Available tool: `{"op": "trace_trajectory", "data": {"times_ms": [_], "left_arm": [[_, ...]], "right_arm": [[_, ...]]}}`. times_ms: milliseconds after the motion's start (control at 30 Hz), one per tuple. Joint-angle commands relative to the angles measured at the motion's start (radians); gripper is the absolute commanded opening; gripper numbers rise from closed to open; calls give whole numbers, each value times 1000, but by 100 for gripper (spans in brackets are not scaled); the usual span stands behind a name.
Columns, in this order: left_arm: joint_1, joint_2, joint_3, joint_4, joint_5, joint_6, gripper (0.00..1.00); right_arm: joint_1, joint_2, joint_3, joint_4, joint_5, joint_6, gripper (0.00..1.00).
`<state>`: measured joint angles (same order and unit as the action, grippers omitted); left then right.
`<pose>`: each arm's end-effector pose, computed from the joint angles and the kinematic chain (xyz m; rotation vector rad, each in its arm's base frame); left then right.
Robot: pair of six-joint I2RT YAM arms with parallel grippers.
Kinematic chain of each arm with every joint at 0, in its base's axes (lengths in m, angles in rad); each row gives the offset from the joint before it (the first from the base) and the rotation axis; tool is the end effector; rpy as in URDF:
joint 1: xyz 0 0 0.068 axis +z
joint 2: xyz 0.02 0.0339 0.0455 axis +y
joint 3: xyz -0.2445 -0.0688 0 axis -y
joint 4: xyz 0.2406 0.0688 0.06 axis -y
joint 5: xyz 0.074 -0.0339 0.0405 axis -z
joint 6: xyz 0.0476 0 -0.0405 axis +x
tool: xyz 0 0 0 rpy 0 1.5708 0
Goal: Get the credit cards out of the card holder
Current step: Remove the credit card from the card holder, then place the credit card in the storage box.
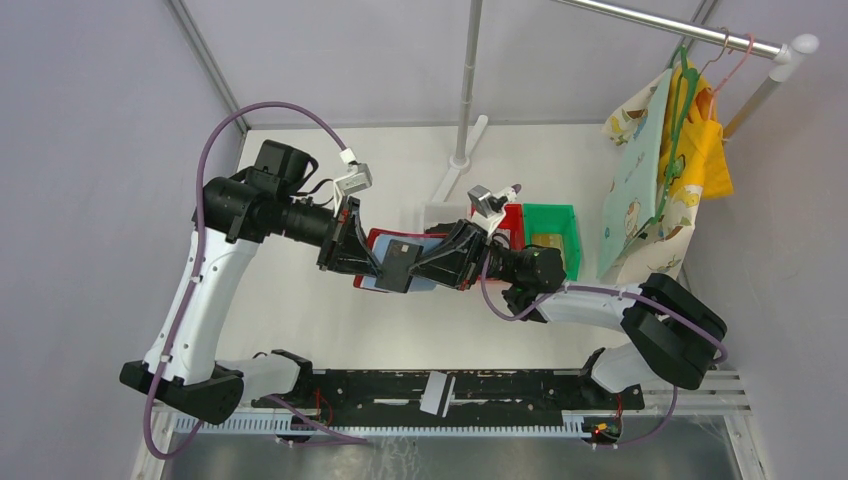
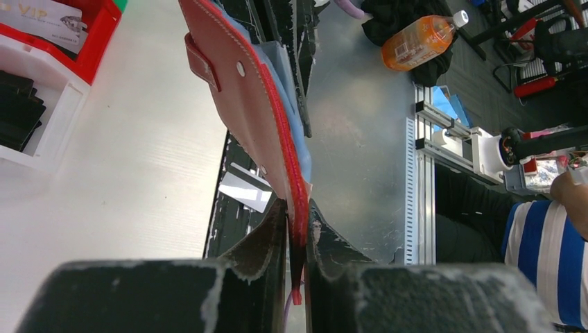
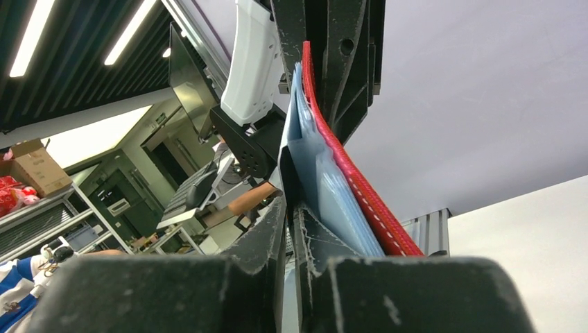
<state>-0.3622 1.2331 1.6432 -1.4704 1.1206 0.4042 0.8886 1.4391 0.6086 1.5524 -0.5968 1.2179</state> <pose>0.1550 -0.1046 0.4125 1.1889 1.9590 -1.4060 0.1555 0.2339 0.2936 -0.5236 1.1328 2.1409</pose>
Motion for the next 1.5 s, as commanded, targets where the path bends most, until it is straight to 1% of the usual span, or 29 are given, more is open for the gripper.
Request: {"op": "trace_trajectory", "data": {"times_ms": [0, 167, 333, 500, 633, 733, 800, 867, 967, 1067, 1100, 1167, 1200, 1300, 1367, 1467], "left_arm": [[-3, -16, 42, 51, 58, -3, 5], [-2, -18, 48, 57, 57, -5, 4], [-3, -20, 53, 64, 61, -11, 4], [-2, -22, 56, 76, 54, -19, 2], [-2, -33, 61, 99, 5, -13, 2], [-2, -73, 48, 168, -73, -7, 2], [-3, -109, 29, 225, -128, 3, 2], [-1, -135, 15, 268, -153, 30, 2], [-2, -163, 4, 268, -132, 136, 2], [-3, -225, -43, 270, -68, 303, 2], [-2, -255, -67, 290, -56, 346, 2], [-3, -314, -133, 370, -53, 382, 2], [-2, -344, -162, 404, -57, 409, 2], [-3, -398, -213, 424, -81, 532, 2], [-2, -420, -228, 418, -100, 599, 2], [-3, -450, -250, 388, -105, 732, 2]], "right_arm": [[3, -32, 9, 152, -6, 11, 7], [-11, -61, -38, 165, -2, 9, 0], [-21, -88, -73, 162, 5, 8, 0], [-31, -99, -64, 135, -15, 10, 0], [-95, -176, -109, 91, -61, 22, 0], [-181, -299, -166, -39, -114, -20, 0], [-254, -386, -203, -155, -145, -53, 0], [-334, -462, -220, -319, -186, -101, 0], [-430, -555, -220, -551, -232, -201, 0], [-500, -595, -182, -818, -232, -347, 0], [-510, -597, -169, -889, -223, -382, 0], [-520, -583, -153, -945, -201, -426, 0], [-521, -569, -135, -1001, -180, -471, 0], [-521, -500, -63, -1189, -101, -626, 0], [-521, -443, -37, -1229, -61, -665, 0], [-520, -342, -12, -1209, -18, -683, 0]]}}
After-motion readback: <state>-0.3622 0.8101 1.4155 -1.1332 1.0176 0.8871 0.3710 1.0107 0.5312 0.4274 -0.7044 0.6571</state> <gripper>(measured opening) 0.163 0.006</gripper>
